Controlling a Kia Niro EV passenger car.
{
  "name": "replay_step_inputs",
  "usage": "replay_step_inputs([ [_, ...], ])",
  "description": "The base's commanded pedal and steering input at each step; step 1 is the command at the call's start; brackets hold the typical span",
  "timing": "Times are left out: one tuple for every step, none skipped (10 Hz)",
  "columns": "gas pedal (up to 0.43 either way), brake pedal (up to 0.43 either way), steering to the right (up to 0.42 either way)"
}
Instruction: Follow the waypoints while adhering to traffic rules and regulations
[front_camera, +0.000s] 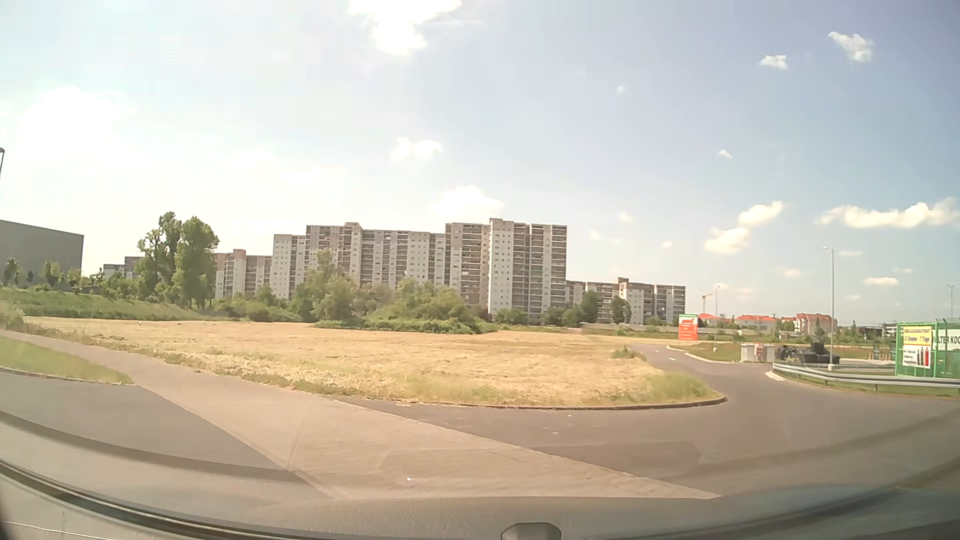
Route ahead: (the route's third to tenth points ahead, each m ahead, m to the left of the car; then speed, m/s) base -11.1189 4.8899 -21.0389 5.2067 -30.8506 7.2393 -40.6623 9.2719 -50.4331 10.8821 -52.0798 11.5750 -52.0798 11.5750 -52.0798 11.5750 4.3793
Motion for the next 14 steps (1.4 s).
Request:
replay_step_inputs([
  [0.0,0.079,-0.428],
  [0.0,0.079,-0.482],
  [0.0,0.091,-0.546],
  [0.0,0.116,-0.62],
  [0.0,0.14,-0.669],
  [0.0,0.165,-0.728],
  [0.0,0.177,-0.764],
  [0.0,0.165,-0.813],
  [0.0,0.073,-0.87],
  [0.0,0.0,-0.911],
  [0.0,0.0,-0.948],
  [0.0,0.0,-0.971],
  [0.0,0.0,-0.969],
  [0.0,0.0,-0.969],
])
